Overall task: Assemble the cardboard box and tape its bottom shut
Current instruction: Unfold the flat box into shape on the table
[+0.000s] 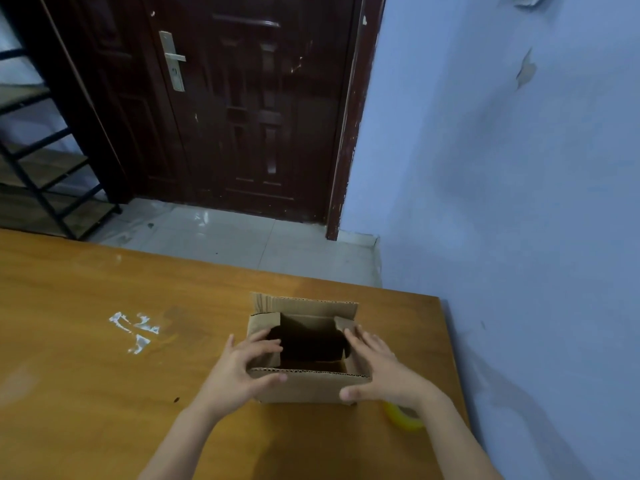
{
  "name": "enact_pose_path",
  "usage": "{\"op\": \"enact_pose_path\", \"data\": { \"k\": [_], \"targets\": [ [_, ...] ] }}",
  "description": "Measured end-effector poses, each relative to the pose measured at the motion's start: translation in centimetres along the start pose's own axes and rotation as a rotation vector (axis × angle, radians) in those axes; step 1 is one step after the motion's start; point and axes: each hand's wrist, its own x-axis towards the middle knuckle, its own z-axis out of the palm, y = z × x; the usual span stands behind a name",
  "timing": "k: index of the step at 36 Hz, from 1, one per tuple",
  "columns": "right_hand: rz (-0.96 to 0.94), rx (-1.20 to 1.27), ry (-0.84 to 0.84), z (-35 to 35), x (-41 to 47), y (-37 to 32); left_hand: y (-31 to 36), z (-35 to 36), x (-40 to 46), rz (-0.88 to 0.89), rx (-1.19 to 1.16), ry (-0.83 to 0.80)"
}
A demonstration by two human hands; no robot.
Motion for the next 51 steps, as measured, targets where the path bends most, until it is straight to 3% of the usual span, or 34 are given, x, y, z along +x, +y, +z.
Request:
{"op": "enact_pose_path", "data": {
  "k": [7,12,16,20,23,26,33,41,51],
  "targets": [
    [-0.006,0.177,0.198,0.3,0.9,0.1,0.0,0.9,-0.1,-0.062,-0.224,0.122],
    [-0.024,-0.07,0.193,0.5,1.5,-0.1,0.1,0.8,-0.2,-0.122,-0.252,0.109],
    [-0.014,0.092,0.22,0.4,1.8,-0.3,0.3,0.8,-0.1,-0.154,-0.324,0.161],
    [-0.017,0.199,0.351,0.8,2.0,0.1,0.5,0.8,0.0,-0.195,-0.425,0.258],
    [0.013,0.439,0.408,0.9,2.5,0.3,0.5,0.8,0.1,-0.197,-0.417,0.339],
    [0.002,0.443,0.418,0.8,3.1,0.6,0.4,1.1,0.5,-0.154,-0.302,0.381],
    [-0.089,0.321,0.44,1.4,4.0,0.7,0.2,1.2,1.4,-0.28,-0.231,0.36],
    [-0.084,0.378,0.473,2.2,4.0,1.2,-0.3,1.2,1.7,-0.216,-0.162,0.331],
    [-0.029,0.551,0.48,3.8,3.9,1.0,-0.6,2.2,0.8,-0.342,-0.427,0.339]
  ]
}}
